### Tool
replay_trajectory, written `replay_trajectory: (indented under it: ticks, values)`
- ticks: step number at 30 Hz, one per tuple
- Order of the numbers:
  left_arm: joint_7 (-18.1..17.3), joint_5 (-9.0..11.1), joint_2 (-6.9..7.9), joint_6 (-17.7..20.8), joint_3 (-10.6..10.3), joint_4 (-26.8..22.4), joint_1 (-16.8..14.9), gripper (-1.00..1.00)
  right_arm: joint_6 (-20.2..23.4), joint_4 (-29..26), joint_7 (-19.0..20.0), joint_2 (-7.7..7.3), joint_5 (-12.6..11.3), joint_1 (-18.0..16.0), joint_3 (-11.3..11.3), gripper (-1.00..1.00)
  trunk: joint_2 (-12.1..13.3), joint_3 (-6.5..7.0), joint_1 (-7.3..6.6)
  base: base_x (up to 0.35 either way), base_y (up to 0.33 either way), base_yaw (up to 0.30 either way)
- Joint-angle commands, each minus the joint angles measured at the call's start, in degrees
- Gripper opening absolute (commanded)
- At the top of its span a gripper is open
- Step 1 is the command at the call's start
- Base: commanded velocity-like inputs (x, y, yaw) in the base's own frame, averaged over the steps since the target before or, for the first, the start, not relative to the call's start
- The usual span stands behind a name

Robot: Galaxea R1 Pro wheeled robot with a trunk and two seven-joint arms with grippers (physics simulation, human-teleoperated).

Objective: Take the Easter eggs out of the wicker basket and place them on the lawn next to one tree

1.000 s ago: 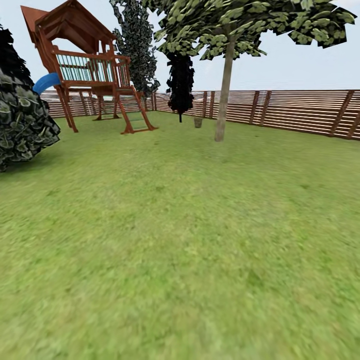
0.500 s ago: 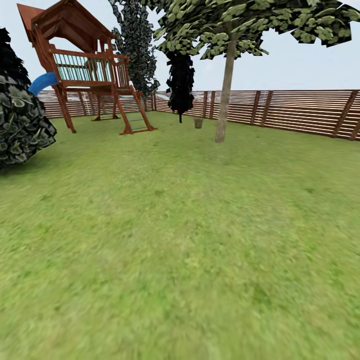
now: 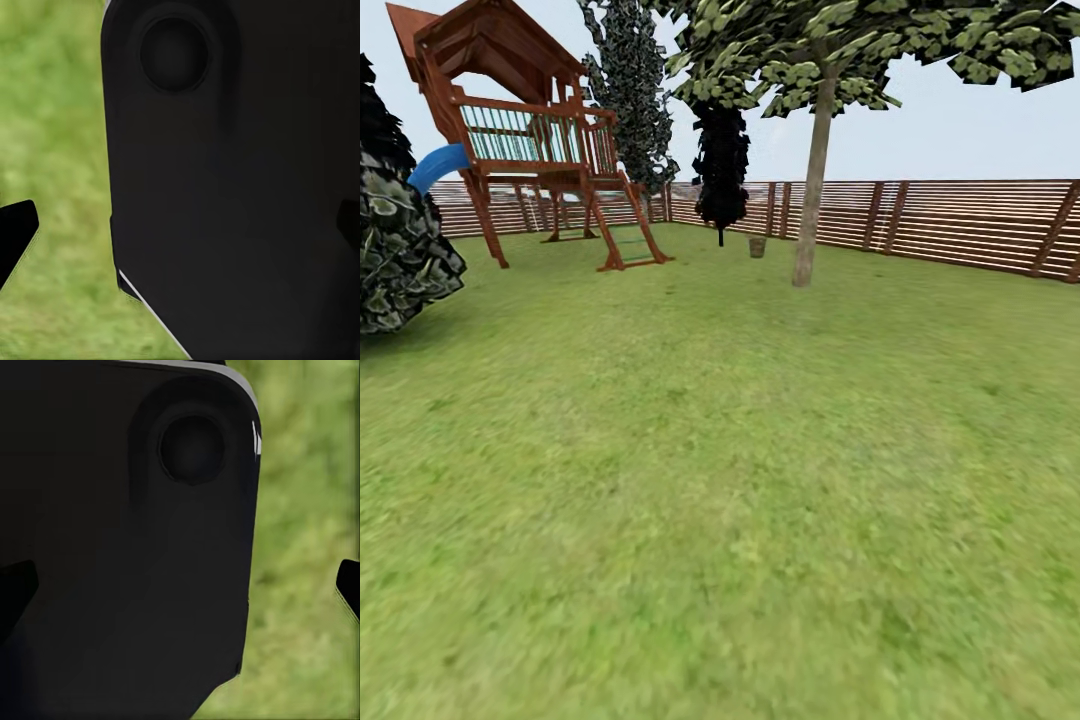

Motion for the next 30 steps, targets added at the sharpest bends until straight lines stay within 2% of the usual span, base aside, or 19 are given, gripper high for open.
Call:
replay_trajectory:
  ticks: [1, 30]
  values:
    - [0.0, 0.1, 0.0, -0.1, 0.0, -0.1, 0.0, 1.0, -0.2, 0.1, 0.0, 0.0, 0.0, 0.0, 0.0, 1.0, 0.0, -0.04, 0.03, 0.329, 0.0, 0.0]
    - [0.0, 0.1, 0.0, -0.1, 0.0, -0.1, 0.0, 1.0, -0.2, 0.1, 0.0, 0.0, 0.0, 0.0, 0.0, 1.0, 0.0, -0.04, 0.03, 0.329, 0.0, 0.0]
